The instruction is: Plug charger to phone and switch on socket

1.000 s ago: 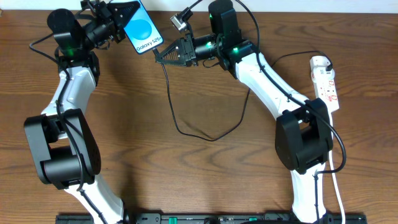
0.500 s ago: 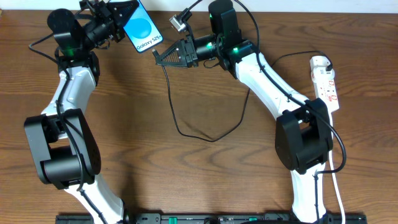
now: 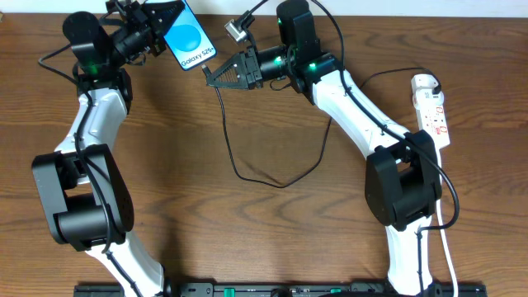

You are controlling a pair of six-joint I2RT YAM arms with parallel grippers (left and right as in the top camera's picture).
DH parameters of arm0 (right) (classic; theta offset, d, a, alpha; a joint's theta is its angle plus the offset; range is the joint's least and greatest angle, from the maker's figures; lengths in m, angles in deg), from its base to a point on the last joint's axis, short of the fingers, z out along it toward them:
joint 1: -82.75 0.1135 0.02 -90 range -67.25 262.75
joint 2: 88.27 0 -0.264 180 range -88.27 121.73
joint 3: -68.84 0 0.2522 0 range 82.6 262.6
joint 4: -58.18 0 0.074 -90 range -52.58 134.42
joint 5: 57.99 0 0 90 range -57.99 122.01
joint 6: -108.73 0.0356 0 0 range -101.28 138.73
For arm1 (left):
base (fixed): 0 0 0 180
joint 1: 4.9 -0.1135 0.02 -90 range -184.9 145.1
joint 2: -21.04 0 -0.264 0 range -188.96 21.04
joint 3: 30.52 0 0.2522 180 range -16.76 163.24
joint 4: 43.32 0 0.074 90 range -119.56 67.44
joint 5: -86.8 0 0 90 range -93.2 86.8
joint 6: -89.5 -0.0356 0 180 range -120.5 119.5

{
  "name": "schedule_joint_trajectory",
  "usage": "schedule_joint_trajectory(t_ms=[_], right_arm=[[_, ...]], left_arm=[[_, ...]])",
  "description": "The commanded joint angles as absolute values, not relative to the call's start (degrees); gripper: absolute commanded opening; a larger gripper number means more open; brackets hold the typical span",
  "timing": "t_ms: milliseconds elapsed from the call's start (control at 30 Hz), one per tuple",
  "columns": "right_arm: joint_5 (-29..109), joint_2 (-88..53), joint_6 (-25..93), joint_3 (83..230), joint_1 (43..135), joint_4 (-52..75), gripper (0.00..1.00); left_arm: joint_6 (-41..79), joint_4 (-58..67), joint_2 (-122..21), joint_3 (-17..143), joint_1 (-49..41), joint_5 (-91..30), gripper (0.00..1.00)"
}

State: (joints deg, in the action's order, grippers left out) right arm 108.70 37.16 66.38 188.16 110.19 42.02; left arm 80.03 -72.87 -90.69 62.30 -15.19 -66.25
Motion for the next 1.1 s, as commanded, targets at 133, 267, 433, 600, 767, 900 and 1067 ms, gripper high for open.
schedule_joint_trajectory(t_ms=[133,267,433,600,767,900,1067], right_arm=[[108.65,37.75,65.38,188.53,109.89,41.89,0.01],[108.57,37.75,65.40,188.53,109.89,41.89,0.01],[108.17,37.75,65.40,188.53,109.84,41.89,0.01],[108.19,37.75,65.40,188.53,109.82,41.83,0.01],[108.70,37.75,65.42,188.53,109.51,41.50,0.01],[108.70,37.75,65.38,188.53,109.19,40.45,0.01],[108.70,37.75,65.40,188.53,108.88,40.36,0.01]], left_arm=[[78.83,-73.39,-89.85,62.04,-14.57,-67.25,0.07],[78.85,-73.39,-89.85,62.04,-14.46,-67.36,0.07],[78.85,-73.39,-89.85,62.04,-14.03,-67.91,0.07],[78.85,-73.41,-89.85,62.04,-14.12,-67.89,0.07],[78.85,-73.41,-89.85,62.04,-14.22,-67.89,0.07],[78.85,-73.41,-89.85,62.04,-14.49,-67.91,0.07],[78.85,-73.41,-89.85,62.04,-14.46,-67.95,0.07]])
